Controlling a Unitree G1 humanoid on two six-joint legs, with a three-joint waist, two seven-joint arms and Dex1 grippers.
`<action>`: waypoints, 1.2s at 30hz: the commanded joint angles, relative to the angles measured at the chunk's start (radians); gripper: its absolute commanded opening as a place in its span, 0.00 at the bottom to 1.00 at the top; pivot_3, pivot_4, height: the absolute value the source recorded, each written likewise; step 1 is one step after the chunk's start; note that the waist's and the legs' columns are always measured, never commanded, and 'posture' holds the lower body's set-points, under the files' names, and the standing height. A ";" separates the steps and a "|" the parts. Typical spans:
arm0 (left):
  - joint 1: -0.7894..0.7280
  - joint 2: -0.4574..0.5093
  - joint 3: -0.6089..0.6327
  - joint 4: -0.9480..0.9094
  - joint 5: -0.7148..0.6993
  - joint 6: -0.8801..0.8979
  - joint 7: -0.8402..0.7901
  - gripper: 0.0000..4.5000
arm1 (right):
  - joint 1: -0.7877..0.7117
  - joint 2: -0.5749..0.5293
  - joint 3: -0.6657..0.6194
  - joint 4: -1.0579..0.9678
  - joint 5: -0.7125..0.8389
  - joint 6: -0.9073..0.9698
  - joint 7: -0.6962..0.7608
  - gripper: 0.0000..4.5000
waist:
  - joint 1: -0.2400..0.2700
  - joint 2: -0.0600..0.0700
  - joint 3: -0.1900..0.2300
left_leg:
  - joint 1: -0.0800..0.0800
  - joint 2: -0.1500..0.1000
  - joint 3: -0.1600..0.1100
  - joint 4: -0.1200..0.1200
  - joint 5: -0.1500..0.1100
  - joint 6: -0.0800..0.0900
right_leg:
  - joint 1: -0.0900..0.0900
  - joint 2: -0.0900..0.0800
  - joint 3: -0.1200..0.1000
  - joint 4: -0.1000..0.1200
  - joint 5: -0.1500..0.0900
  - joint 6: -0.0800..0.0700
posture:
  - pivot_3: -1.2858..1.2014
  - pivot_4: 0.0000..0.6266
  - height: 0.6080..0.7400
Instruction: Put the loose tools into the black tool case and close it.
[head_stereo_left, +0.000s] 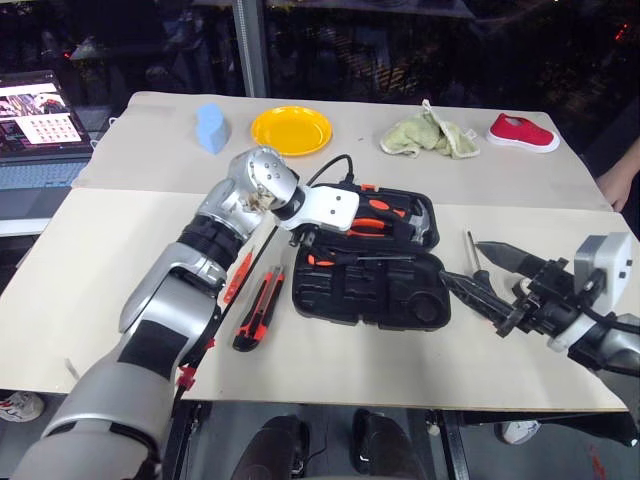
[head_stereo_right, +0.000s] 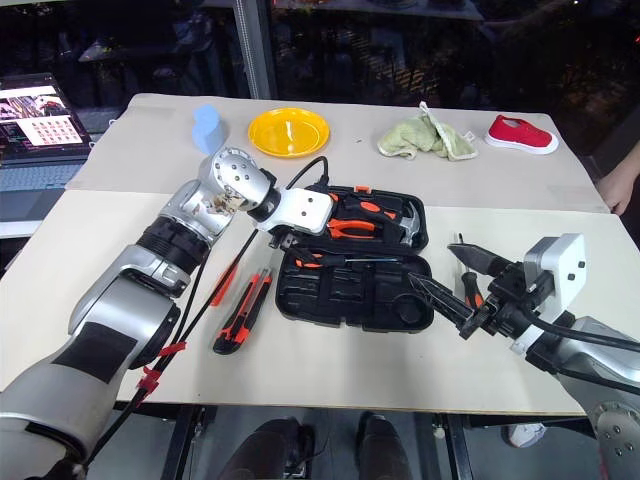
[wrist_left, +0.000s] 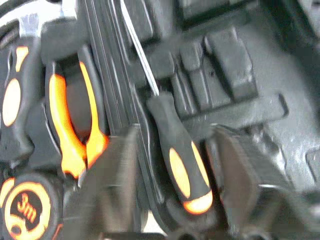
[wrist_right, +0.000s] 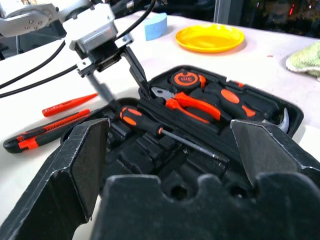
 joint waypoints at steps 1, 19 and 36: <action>-0.016 -0.029 0.001 0.035 0.021 -0.007 0.036 0.01 | 0.014 0.009 -0.029 -0.053 0.033 -0.009 -0.025 1.00 | 0.000 0.000 0.000 | 0.000 0.000 0.000 0.001 0.000 0.000 | 0.000 0.000 0.000 0.000 0.000 0.000 | 0.52 0.24 1.00; -0.055 -0.034 0.038 0.108 0.034 -0.022 0.049 0.01 | 0.058 0.026 -0.037 -0.063 0.077 -0.026 -0.064 1.00 | 0.000 0.000 0.000 | 0.000 0.000 0.000 0.002 -0.001 0.001 | 0.000 0.000 0.000 0.001 0.000 0.000 | 0.52 0.24 1.00; -0.050 -0.073 -0.003 0.220 0.124 -0.139 0.148 0.01 | 0.063 0.024 -0.027 -0.072 0.068 -0.028 -0.066 1.00 | 0.002 0.000 0.000 | 0.000 0.000 0.001 0.005 -0.001 0.001 | 0.000 0.000 0.000 0.004 0.000 0.000 | 0.52 0.24 1.00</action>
